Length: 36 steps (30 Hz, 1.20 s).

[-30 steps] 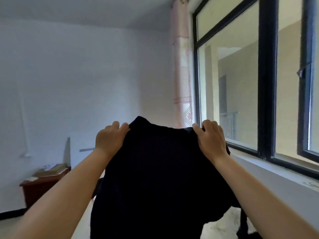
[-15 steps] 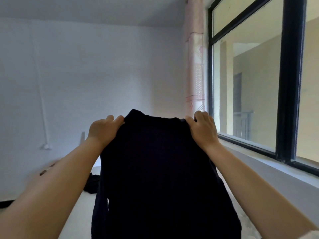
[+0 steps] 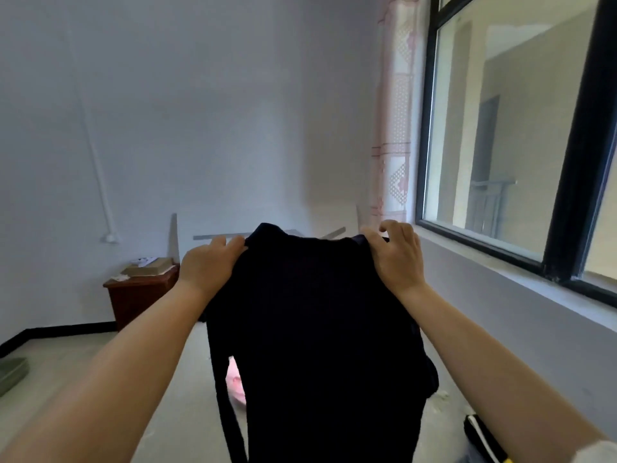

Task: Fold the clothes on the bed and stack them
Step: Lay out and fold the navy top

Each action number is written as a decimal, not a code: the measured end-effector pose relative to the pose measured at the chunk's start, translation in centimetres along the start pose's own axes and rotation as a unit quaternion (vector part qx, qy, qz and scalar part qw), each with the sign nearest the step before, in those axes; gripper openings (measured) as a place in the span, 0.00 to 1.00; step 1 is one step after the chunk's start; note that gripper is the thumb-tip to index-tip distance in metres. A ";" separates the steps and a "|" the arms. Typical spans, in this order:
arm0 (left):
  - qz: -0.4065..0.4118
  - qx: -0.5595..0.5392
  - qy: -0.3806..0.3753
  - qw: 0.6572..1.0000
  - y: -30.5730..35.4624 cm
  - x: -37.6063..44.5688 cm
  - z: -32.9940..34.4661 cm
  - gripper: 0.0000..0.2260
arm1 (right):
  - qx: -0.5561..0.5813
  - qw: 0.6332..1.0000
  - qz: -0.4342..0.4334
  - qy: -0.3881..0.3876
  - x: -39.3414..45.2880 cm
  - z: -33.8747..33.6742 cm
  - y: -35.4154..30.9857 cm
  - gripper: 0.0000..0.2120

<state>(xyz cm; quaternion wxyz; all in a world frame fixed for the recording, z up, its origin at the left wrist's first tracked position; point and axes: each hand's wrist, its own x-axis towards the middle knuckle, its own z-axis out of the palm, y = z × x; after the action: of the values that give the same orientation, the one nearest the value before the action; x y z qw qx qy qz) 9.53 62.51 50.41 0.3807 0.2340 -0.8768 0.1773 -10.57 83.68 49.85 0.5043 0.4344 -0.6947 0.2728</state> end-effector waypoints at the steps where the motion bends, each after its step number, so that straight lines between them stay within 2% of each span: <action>1: 0.006 -0.004 -0.003 1.000 0.2 -0.8 -0.5 0.13 | 0.001 1.000 0.002 0.001 -0.7 -0.7 -0.2 0.13; 6: 0.052 -0.041 0.025 0.998 1.5 -5.2 -4.3 0.13 | 0.002 1.000 0.016 0.022 -3.9 -5.3 -1.6 0.12; 9: 0.085 -0.068 0.080 0.991 2.4 -8.3 -6.7 0.12 | 0.005 0.999 0.020 0.047 -5.8 -8.6 -3.2 0.11; 12: 0.112 -0.087 0.108 0.984 2.3 -10.6 -8.8 0.21 | -0.002 0.998 0.024 0.050 -7.1 -11.7 -4.5 0.10; 16: 0.145 -0.070 0.142 0.977 0.9 -12.1 -11.7 0.27 | -0.036 0.994 -0.042 0.089 -7.5 -14.9 -5.6 0.10; 20: 0.158 -0.052 0.138 0.976 -0.3 -12.3 -13.2 0.23 | -0.035 0.991 -0.079 0.103 -6.6 -15.5 -6.1 0.11; 22: 0.167 -0.046 0.128 0.977 -0.9 -12.2 -12.8 0.25 | -0.036 0.991 -0.096 0.091 -6.5 -14.5 -6.1 0.11; 24: 0.166 -0.043 0.106 0.979 -1.5 -12.6 -11.5 0.27 | -0.032 0.991 -0.106 0.073 -7.2 -12.6 -6.2 0.11; 25: 0.162 -0.037 0.094 0.982 -1.8 -13.0 -10.4 0.25 | -0.026 0.992 -0.105 0.058 -7.7 -11.5 -6.2 0.11; 27: 0.151 -0.022 0.043 0.987 -2.2 -13.7 -8.1 0.12 | -0.010 0.995 -0.100 0.023 -9.2 -8.8 -6.5 0.11; 28: 0.132 -0.017 -0.003 0.991 -2.2 -14.1 -6.9 0.10 | 0.002 0.996 -0.093 0.006 -10.2 -7.3 -6.6 0.10; 30: 0.095 0.010 -0.107 0.990 -2.1 -15.2 -4.0 0.10 | 0.030 0.996 -0.078 -0.024 -12.5 -3.9 -6.7 0.11; 32: 0.105 0.029 -0.107 0.988 -2.6 -16.6 0.2 0.12 | 0.061 0.994 -0.070 -0.051 -15.1 -0.2 -6.8 0.14; 33: 0.090 0.025 -0.143 0.985 -2.6 -17.5 2.5 0.14 | 0.072 0.993 -0.065 -0.070 -16.7 1.6 -6.9 0.15; 36: -0.008 0.008 -0.297 0.955 -2.6 -19.9 9.9 0.18 | 0.091 0.987 -0.044 -0.128 -21.5 7.1 -6.7 0.14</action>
<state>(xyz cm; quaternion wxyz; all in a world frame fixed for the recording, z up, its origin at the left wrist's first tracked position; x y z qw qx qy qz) 17.11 61.01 29.45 0.1024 0.2862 -0.9470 0.1043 -5.52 81.78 26.86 0.3808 0.5403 -0.7058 0.2547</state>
